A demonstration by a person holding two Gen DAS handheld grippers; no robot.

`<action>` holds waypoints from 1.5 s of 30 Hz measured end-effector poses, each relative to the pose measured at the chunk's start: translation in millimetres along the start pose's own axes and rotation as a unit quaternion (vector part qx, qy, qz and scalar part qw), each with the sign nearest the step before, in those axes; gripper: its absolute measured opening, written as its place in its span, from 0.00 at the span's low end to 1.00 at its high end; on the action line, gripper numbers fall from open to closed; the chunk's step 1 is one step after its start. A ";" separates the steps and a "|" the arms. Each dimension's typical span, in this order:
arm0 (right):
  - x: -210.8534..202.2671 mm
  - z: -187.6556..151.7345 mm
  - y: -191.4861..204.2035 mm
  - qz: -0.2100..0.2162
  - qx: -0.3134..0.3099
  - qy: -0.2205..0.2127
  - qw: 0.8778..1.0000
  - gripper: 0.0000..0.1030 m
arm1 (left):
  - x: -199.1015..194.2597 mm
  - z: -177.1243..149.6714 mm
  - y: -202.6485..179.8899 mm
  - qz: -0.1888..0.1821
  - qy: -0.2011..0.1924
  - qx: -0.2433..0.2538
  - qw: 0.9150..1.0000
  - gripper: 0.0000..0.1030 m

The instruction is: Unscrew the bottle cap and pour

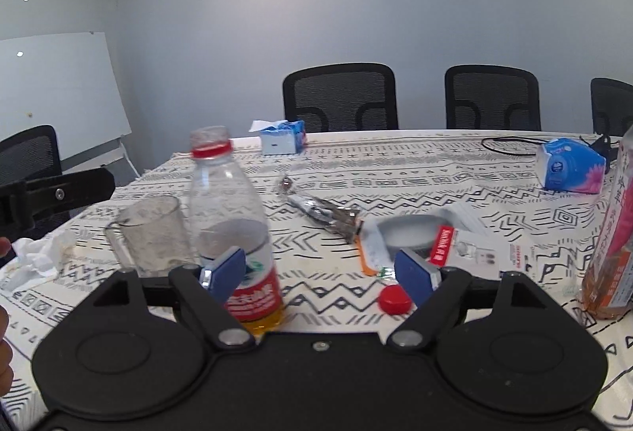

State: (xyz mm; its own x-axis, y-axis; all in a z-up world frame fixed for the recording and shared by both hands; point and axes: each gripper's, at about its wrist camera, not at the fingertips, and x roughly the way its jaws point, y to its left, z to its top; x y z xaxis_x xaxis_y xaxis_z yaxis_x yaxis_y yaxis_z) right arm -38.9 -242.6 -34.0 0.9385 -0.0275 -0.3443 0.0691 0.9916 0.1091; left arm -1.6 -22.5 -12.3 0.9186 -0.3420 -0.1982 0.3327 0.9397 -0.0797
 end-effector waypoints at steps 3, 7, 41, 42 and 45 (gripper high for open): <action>-10.4 0.2 14.6 0.010 -0.008 -0.005 1.000 0.85 | -12.4 0.0 2.9 0.022 0.014 0.004 1.000 0.95; -27.2 -1.7 31.6 0.019 -0.015 -0.018 1.000 0.88 | -36.5 -2.7 2.8 0.045 0.021 0.010 0.999 0.95; -62.5 -18.0 73.3 0.009 -0.032 -0.038 0.999 0.95 | -81.6 -19.9 5.5 0.129 0.066 0.006 0.989 0.95; -62.4 -18.0 72.9 0.009 -0.033 -0.038 0.999 0.95 | -81.5 -20.0 5.3 0.128 0.066 0.006 0.989 0.95; -61.1 -17.2 70.8 0.008 -0.033 -0.038 0.999 0.95 | -80.9 -20.7 3.4 0.127 0.068 0.007 0.990 0.95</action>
State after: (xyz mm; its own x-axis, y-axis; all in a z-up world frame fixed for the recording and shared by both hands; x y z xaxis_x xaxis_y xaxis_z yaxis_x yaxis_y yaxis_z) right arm -97.1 -168.5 -21.2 0.9623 -0.0176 -0.2713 0.0329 0.9981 0.0519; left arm -79.2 8.2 -16.8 0.9363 -0.0910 -0.3393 0.0981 0.9952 0.0038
